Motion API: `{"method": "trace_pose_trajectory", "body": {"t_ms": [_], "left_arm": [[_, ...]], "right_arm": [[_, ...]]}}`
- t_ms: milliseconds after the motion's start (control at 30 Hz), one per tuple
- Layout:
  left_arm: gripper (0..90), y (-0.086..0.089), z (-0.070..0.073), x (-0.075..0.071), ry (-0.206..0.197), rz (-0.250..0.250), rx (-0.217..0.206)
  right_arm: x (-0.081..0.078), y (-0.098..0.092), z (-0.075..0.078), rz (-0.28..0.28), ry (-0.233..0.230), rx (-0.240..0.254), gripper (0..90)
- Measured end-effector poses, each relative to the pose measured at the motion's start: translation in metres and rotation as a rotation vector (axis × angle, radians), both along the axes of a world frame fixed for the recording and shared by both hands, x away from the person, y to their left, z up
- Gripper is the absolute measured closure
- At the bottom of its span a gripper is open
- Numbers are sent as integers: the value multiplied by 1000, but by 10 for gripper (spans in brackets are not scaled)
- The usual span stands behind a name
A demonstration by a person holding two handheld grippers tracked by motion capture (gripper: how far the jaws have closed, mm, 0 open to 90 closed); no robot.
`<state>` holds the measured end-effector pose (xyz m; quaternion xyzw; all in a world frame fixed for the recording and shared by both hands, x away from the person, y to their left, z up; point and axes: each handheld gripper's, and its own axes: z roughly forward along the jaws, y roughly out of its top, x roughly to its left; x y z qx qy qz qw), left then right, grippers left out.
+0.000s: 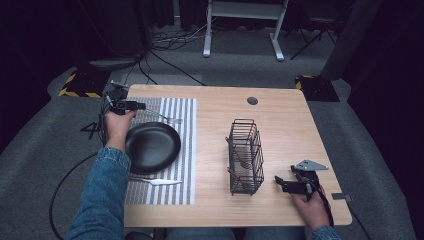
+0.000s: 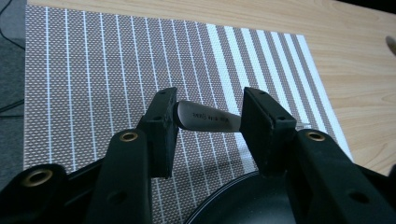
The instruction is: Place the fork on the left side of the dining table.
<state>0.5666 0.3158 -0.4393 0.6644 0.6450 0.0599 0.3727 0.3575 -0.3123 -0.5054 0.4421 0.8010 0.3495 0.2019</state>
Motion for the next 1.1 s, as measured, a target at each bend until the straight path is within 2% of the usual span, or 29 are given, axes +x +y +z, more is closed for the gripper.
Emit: {"method": "trace_pose_trajectory", "body": {"t_ms": [533, 767, 867, 1000, 1100], "left_arm": [[561, 6, -11, -2, 46, 18, 15], [561, 15, -17, -3, 65, 49, 10], [559, 17, -19, -4, 67, 57, -2], [554, 18, -18, -4, 64, 62, 16], [546, 21, -15, -7, 42, 82, 17]], "right_arm": [[0, 0, 0, 0, 0, 0, 181], [0, 0, 0, 0, 0, 0, 181], [0, 0, 0, 0, 0, 0, 181], [0, 0, 0, 0, 0, 0, 181], [0, 0, 0, 0, 0, 0, 181]]}}
